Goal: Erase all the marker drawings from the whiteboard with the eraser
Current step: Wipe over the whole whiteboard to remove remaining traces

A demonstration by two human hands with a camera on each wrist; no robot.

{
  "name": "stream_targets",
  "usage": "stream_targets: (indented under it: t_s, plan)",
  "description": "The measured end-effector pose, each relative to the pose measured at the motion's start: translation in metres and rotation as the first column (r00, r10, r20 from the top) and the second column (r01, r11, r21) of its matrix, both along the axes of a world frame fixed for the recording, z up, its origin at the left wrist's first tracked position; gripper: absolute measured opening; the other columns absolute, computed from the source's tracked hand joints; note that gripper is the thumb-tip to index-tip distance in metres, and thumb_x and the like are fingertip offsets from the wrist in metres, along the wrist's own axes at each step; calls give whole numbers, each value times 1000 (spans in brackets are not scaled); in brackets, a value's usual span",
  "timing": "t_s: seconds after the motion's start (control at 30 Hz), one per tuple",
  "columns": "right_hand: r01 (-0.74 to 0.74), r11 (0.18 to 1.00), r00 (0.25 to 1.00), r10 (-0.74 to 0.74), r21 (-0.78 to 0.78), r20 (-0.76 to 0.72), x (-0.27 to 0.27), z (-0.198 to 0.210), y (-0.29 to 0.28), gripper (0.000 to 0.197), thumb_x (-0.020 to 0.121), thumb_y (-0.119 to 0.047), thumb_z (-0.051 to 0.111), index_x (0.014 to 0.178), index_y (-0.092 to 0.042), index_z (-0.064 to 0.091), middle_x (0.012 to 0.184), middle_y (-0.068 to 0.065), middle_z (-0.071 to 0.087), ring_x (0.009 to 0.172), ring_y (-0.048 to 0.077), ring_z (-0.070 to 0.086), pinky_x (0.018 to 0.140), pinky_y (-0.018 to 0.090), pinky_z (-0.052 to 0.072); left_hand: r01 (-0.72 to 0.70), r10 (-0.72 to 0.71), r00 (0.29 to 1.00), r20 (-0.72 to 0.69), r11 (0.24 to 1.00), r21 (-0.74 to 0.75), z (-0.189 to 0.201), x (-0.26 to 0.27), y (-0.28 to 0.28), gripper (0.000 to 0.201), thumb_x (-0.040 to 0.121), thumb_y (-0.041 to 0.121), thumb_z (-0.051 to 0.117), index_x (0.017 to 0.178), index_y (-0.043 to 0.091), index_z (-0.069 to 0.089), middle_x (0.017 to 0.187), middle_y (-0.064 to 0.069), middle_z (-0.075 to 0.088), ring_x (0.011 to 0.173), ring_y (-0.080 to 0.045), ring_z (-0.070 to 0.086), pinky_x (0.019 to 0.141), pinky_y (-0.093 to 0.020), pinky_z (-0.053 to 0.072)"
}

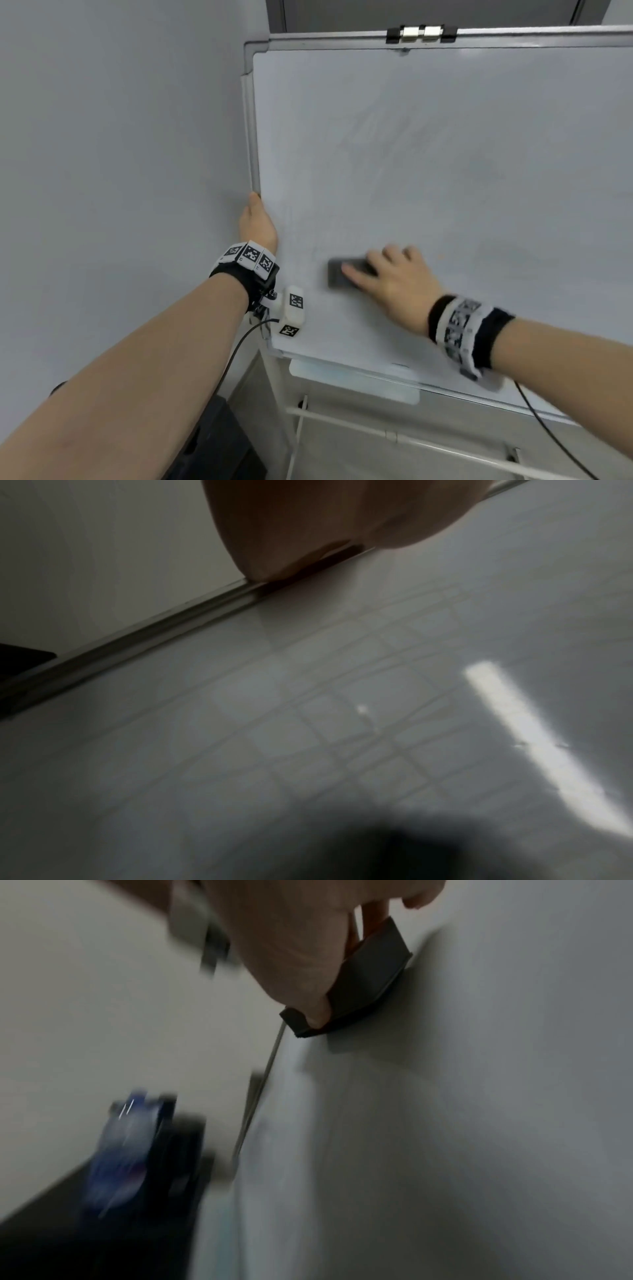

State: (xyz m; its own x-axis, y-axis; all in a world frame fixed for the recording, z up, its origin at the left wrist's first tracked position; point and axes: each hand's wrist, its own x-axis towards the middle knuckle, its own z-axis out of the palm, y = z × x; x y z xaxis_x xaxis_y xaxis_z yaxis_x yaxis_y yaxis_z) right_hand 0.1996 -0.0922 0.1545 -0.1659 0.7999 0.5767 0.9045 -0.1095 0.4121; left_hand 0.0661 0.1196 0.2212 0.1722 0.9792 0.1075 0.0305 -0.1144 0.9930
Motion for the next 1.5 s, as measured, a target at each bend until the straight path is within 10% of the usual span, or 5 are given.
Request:
stream_targets:
  t_s: [0.17, 0.47, 0.77, 1.03, 1.5]
  plan:
    - [130, 940, 983, -80, 316, -165, 1, 121, 53, 51, 88, -25, 57, 138, -26, 52, 105, 14, 51, 89, 33, 44, 68, 39, 25, 48, -48, 999, 14, 999, -17, -3, 2, 3, 53, 104, 39, 26, 130, 5, 57, 135, -11, 57, 125, -25, 50, 94, -22, 34]
    - [-58, 965, 996, 73, -255, 50, -38, -88, 29, 49, 77, -23, 54, 125, -29, 61, 106, 8, 55, 89, 29, 49, 75, 40, 37, 102, -102, 994, -37, 995, 5, -1, 1, 2, 56, 103, 41, 19, 140, 11, 49, 145, -7, 48, 137, -24, 41, 116, -35, 27]
    - [104, 921, 986, -47, 375, -158, -12, 146, 84, 50, 86, -25, 60, 136, -21, 55, 100, 20, 51, 87, 35, 47, 66, 38, 25, 91, -93, 992, -86, 996, -18, -3, -5, 2, 59, 103, 46, 18, 145, 14, 43, 151, -7, 41, 140, -24, 36, 117, -34, 23]
    - [27, 935, 999, -15, -353, 37, -14, -115, -20, 66, 62, -21, 78, 125, -30, 62, 109, 5, 49, 88, 31, 51, 75, 41, 39, 84, -86, 980, -177, 996, -14, 0, -2, 7, 58, 104, 43, 15, 143, 9, 41, 148, -13, 43, 137, -31, 39, 115, -40, 28]
    - [8, 979, 1000, -8, -204, 3, 9, -68, -34, 56, 76, -10, 48, 127, -30, 61, 111, 9, 57, 90, 29, 45, 73, 40, 39, -80, 78, 980, -182, 997, -4, 0, 12, 6, 56, 105, 41, 18, 142, 8, 45, 148, -13, 44, 136, -27, 40, 103, -24, 29]
